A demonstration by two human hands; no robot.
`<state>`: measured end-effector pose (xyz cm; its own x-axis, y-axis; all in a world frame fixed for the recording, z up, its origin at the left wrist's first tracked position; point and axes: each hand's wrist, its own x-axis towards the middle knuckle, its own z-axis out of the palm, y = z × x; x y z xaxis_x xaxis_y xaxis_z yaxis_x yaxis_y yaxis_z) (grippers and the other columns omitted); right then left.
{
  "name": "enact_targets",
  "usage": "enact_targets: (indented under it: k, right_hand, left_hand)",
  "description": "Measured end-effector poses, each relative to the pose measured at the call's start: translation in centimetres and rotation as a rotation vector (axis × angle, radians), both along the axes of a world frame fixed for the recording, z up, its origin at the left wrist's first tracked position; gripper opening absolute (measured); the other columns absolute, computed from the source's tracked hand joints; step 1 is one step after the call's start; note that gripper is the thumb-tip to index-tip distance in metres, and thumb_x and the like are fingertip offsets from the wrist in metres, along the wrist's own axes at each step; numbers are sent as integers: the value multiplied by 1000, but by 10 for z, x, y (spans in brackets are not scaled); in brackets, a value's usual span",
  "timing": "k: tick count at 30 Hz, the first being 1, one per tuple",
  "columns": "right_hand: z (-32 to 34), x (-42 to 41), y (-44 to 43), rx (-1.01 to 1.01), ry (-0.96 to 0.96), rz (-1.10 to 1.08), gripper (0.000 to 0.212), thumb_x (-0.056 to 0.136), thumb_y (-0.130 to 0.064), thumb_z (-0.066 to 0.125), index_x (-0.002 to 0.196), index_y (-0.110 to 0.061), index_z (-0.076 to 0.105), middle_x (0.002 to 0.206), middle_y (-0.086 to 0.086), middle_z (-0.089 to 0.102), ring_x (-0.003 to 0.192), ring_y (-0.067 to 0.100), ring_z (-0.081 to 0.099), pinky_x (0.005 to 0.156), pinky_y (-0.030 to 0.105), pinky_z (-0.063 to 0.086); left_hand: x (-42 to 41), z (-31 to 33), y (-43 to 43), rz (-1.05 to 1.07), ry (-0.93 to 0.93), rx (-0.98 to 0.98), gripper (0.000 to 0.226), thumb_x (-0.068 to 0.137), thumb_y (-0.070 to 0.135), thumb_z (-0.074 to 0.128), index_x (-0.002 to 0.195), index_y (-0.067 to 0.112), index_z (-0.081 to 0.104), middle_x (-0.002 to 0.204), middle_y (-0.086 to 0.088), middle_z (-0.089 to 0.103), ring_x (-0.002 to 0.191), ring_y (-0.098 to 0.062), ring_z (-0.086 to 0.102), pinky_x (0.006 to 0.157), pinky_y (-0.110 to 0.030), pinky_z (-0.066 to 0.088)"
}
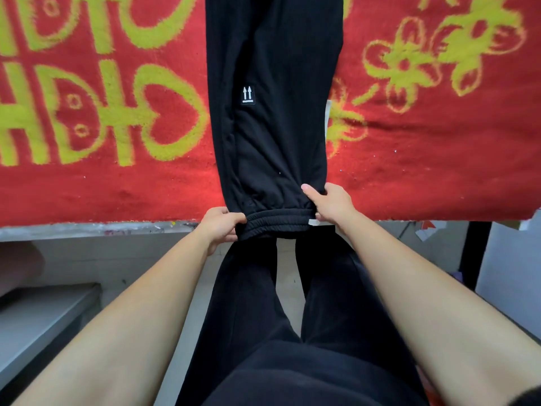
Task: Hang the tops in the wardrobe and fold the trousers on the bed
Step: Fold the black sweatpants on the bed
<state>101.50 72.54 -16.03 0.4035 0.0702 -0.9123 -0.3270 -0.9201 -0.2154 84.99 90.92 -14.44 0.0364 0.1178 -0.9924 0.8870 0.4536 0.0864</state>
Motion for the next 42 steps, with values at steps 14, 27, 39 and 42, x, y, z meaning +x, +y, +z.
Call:
enact_targets:
  k: [14,27,39,42]
  right_hand:
    - [26,190,143,216,-579,-79,44,95,-42,53,134,-21,50,115,2,63,113,19,55,93,34,40]
    - [-7,315,286,501,-409,-582,18,92,-33,64,105,-24,57,96,-5,63,71,10,56,73,27,57]
    - [-19,334,414,609,-631,216,38,102,-27,49,137,-12,52,110,-5,60,99,9,55,95,25,47]
    - [-33,336,419,525,-507,463,55,105,-20,37,158,-11,23,153,7,40,132,14,44,105,14,32]
  left_hand:
    - [192,7,136,-228,-378,750,31,90,26,59,120,15,59,108,0,64,103,-22,61,97,-40,47]
    - [293,-36,186,-346,-579,915,17,90,27,65,103,21,73,79,12,66,85,-14,66,84,-31,52]
    - [273,-69,234,45,-639,704,10,95,23,64,98,16,71,93,-3,74,78,-7,65,75,-23,54]
    - [275,-76,236,38,-647,717,7,96,22,63,93,19,67,83,2,71,68,-2,61,66,-18,51]
